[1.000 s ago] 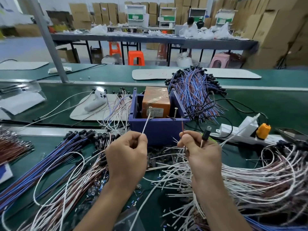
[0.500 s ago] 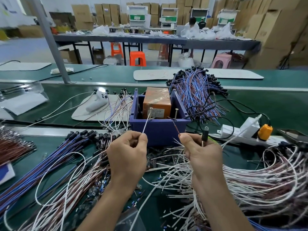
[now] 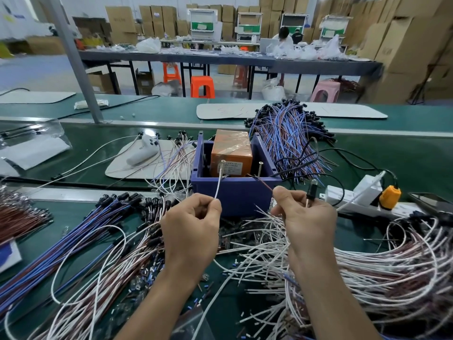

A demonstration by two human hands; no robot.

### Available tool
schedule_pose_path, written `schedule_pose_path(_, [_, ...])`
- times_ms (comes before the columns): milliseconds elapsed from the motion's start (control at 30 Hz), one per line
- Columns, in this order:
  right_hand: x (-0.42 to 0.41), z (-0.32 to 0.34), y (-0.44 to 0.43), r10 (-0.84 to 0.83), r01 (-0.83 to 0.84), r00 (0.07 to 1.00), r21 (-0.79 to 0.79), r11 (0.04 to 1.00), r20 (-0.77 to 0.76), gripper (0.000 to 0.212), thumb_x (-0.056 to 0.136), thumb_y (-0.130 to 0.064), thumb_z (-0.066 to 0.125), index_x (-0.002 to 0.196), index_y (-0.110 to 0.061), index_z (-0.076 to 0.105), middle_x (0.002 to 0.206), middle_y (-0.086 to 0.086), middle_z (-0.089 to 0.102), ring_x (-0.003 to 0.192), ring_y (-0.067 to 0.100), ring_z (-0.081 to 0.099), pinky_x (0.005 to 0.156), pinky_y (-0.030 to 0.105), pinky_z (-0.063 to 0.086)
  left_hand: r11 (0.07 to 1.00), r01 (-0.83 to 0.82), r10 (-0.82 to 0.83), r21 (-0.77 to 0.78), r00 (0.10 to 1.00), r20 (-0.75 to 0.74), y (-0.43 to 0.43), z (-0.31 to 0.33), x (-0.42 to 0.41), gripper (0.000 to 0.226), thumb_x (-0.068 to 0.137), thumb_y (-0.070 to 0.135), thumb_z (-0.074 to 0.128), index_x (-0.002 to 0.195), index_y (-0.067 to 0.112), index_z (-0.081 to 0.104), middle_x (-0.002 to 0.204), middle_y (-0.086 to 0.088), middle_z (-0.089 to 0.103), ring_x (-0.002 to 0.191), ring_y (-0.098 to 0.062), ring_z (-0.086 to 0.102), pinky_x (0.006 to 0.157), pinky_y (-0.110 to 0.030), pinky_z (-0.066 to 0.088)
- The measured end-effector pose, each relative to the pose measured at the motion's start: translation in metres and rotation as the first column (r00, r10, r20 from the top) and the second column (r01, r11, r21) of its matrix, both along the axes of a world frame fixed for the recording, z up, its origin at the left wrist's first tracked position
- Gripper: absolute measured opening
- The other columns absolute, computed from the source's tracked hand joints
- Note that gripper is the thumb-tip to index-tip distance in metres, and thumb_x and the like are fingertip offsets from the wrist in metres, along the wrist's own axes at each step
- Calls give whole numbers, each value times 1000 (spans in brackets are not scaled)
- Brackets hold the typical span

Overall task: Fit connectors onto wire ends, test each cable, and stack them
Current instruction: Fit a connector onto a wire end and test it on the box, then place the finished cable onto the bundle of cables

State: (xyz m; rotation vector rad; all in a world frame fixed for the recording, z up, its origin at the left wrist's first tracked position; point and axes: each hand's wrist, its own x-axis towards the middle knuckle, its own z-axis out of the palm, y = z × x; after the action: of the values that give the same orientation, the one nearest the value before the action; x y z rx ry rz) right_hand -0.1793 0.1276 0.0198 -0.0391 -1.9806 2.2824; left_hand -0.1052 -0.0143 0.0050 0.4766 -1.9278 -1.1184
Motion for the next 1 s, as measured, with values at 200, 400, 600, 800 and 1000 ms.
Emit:
schedule_pose_path(200, [-2,3,-2,-70,73,996,59,996,-53,18,83,-28,83,70,-38,76,57,2,71,49,10,59,62,31,49,1000,2,-2,-5,1000,18,-1,-1,1,36,87,14,78,62,36,65,62,20,66,54,-6,60,49,-10,42])
schedule_pose_path(400, [-4,3,1,-87,89,996,82,993,-28,22,83,-27,84,66,-17,73,59,2,72,52,16,61,60,34,49,1000,12,-11,-21,999,34,-1,-2,1,31,87,15,78,63,31,66,60,17,65,53,-9,59,48,-14,40])
schedule_pose_path(600, [-5,0,3,-100,106,994,121,987,-54,22,83,-29,83,67,-18,73,58,0,72,51,15,63,60,35,51,999,21,-19,-29,999,48,-1,-4,1,30,87,15,77,63,29,67,56,15,63,48,-6,53,47,-12,38])
schedule_pose_path(800, [-7,1,0,-148,155,987,118,981,-64,22,83,-30,83,68,-17,73,57,-3,71,50,6,66,62,29,45,999,23,-22,-41,999,43,0,-6,1,28,87,16,77,64,28,67,54,16,61,46,-4,49,47,-13,37])
schedule_pose_path(1000, [10,5,14,-102,106,994,83,991,-46,22,84,-26,81,64,-33,75,55,1,69,45,12,50,55,32,43,1000,27,-27,-7,999,33,0,-7,3,27,87,18,77,64,30,68,56,14,64,47,-6,56,47,-13,39])
